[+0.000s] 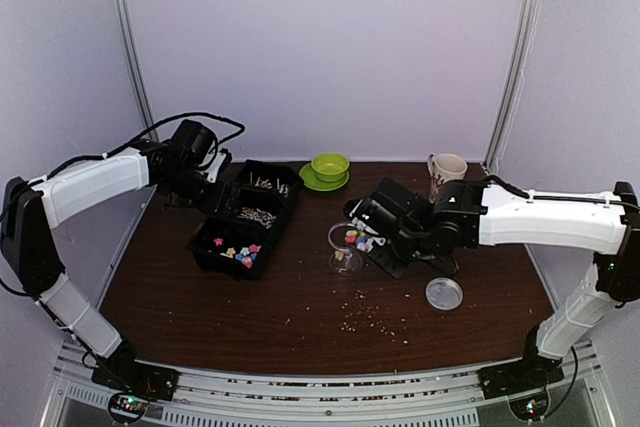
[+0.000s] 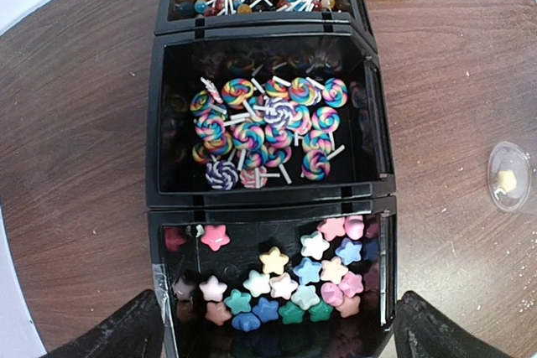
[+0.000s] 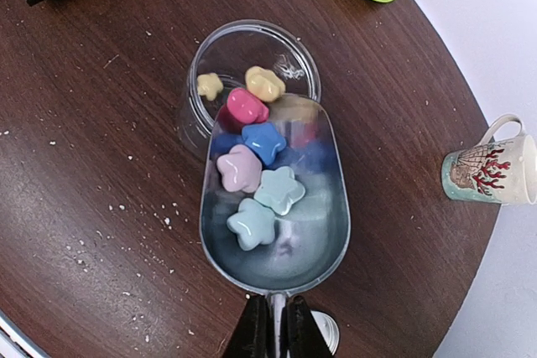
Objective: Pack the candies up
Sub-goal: Place the fake candies in the packing bottle.
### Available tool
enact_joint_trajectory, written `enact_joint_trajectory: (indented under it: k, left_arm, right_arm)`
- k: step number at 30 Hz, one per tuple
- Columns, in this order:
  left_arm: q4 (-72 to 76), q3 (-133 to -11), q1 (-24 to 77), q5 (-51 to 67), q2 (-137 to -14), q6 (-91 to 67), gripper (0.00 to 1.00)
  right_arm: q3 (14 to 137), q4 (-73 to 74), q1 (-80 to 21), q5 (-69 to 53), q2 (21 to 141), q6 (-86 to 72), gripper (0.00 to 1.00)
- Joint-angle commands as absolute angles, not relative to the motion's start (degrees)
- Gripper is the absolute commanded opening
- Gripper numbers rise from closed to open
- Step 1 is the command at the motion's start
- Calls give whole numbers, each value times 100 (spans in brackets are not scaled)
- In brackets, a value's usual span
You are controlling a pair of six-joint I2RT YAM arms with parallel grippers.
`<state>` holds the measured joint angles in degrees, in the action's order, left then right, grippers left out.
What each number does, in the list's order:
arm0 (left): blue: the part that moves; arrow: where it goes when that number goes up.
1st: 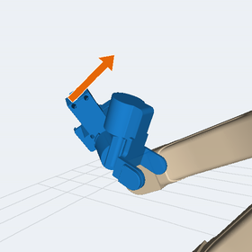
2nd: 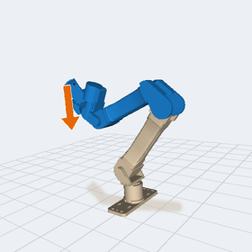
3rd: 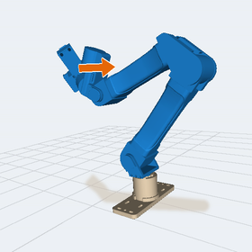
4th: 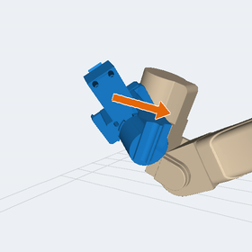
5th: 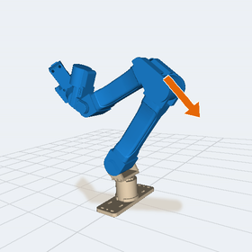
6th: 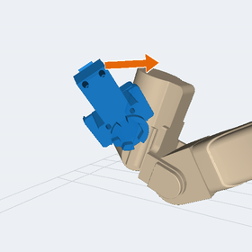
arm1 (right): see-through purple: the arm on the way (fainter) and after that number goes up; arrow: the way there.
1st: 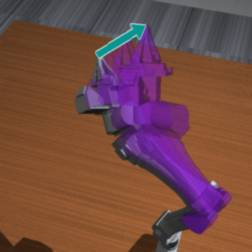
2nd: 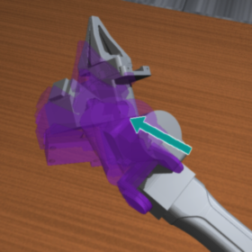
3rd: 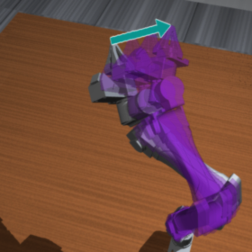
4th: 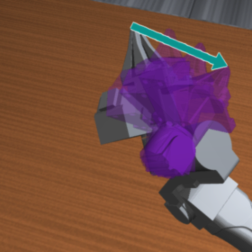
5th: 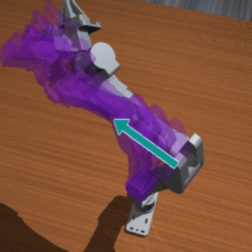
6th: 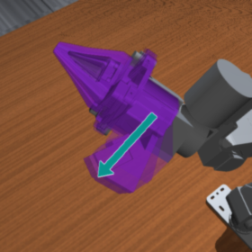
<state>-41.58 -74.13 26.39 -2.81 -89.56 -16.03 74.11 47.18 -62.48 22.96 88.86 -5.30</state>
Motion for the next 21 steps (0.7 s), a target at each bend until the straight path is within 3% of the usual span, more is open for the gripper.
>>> enact_joint_trajectory:
  k: [1, 21]
  left_arm:
    - [-3925, -7374, 2591, -325, -8824, -1635, 98]
    - [-3922, -7374, 2555, -316, -8800, -1644, 98]
  right_arm:
    - [7783, 5022, -6215, 2361, 9044, -509, 0]
    - [8774, 5954, -6126, 2338, 9697, -362, 0]
